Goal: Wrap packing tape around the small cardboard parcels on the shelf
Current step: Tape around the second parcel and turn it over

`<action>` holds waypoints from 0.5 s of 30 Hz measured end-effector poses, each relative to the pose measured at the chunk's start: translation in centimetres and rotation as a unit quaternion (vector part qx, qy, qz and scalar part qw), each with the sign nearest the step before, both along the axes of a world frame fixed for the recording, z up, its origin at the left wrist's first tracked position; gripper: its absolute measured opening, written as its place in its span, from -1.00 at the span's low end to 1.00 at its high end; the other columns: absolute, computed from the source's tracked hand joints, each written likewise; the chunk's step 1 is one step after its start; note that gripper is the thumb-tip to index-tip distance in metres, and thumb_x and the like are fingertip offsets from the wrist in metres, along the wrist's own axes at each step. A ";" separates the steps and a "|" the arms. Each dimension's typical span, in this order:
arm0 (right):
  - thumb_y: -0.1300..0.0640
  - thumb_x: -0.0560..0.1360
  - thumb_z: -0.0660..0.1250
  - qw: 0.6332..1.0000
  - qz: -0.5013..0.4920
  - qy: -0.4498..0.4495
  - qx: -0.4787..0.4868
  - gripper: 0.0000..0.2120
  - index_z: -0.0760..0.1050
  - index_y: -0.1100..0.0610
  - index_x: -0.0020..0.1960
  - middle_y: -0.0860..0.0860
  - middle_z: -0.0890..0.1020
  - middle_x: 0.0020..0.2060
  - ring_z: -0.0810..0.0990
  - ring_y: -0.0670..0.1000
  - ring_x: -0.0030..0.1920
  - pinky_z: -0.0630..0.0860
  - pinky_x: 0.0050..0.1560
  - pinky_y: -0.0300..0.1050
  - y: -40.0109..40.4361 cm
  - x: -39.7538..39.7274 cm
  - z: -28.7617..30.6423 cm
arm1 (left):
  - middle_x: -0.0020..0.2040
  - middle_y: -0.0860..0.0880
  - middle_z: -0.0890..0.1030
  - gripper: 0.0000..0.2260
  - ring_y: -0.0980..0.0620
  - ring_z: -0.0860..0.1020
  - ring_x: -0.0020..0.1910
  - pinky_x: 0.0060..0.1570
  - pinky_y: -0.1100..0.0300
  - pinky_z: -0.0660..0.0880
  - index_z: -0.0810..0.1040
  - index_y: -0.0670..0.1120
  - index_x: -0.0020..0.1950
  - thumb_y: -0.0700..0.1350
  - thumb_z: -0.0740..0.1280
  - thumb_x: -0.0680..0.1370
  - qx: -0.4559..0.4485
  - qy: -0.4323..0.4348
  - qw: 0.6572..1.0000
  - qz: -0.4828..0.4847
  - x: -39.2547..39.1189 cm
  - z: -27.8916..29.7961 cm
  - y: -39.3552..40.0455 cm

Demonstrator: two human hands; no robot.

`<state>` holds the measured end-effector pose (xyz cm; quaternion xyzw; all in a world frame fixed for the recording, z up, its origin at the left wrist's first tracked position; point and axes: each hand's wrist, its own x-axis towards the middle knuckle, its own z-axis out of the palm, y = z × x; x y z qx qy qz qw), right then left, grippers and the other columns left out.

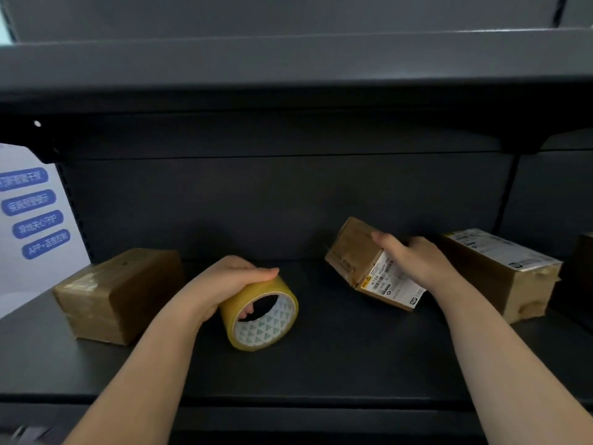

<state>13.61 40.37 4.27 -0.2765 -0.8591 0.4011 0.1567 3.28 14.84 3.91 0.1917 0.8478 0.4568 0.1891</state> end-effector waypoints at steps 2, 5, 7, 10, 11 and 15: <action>-0.37 0.39 0.20 0.999 -0.002 0.019 -0.027 -0.49 0.48 0.07 -0.04 -0.03 0.52 -0.16 0.48 0.00 -0.11 0.38 -0.01 -0.05 0.2 0.2 0.1 | -0.46 -0.06 0.54 -0.70 0.05 0.53 -0.48 -0.51 0.26 0.47 0.59 -0.15 -0.19 0.11 0.38 0.45 -0.025 0.012 1.000 -0.004 0.0 0.6 0.7; -0.38 0.38 0.19 0.996 -0.013 0.042 -0.074 -0.46 0.52 0.08 -0.02 0.01 0.54 -0.07 0.48 0.03 -0.05 0.35 0.01 -0.04 0.8 0.1 0.2 | -0.56 -0.02 0.53 -0.68 0.06 0.53 -0.50 -0.47 0.26 0.47 0.59 -0.15 -0.25 0.11 0.37 0.46 -0.054 0.036 0.998 -0.019 0.1 1.1 2.2; -0.37 0.39 0.18 0.994 -0.026 0.050 -0.098 -0.46 0.53 0.09 -0.01 0.04 0.54 -0.03 0.48 0.05 -0.03 0.33 0.04 -0.03 1.1 0.1 0.2 | -0.59 0.00 0.53 -0.68 0.05 0.54 -0.51 -0.44 0.26 0.48 0.58 -0.15 -0.29 0.11 0.37 0.46 -0.074 0.053 0.996 -0.023 0.2 1.2 3.3; -0.41 0.37 0.16 0.990 -0.045 0.044 -0.125 -0.33 0.50 0.14 0.12 0.09 0.53 0.06 0.47 0.10 0.05 0.30 0.04 -0.02 1.7 0.0 0.2 | -0.59 -0.01 0.54 -0.68 0.06 0.54 -0.53 -0.45 0.27 0.48 0.56 -0.15 -0.30 0.09 0.37 0.46 -0.109 0.063 0.992 -0.030 0.2 1.3 4.8; -0.42 0.36 0.15 0.990 -0.049 0.039 -0.128 -0.31 0.50 0.15 0.14 0.10 0.53 0.08 0.47 0.11 0.06 0.29 0.04 -0.02 1.8 0.1 0.2 | -0.59 -0.01 0.55 -0.68 0.06 0.54 -0.53 -0.45 0.27 0.48 0.56 -0.16 -0.29 0.09 0.36 0.46 -0.121 0.064 0.990 -0.034 0.1 1.4 5.3; -0.41 0.38 0.14 0.988 -0.057 0.036 -0.141 -0.35 0.51 0.14 0.09 0.10 0.53 0.07 0.46 0.11 0.05 0.26 0.03 -0.02 2.1 0.2 0.1 | -0.46 -0.07 0.59 -0.71 0.04 0.57 -0.47 -0.42 0.26 0.50 0.58 -0.17 -0.20 0.07 0.36 0.46 -0.157 0.068 0.984 -0.046 -0.4 1.6 6.9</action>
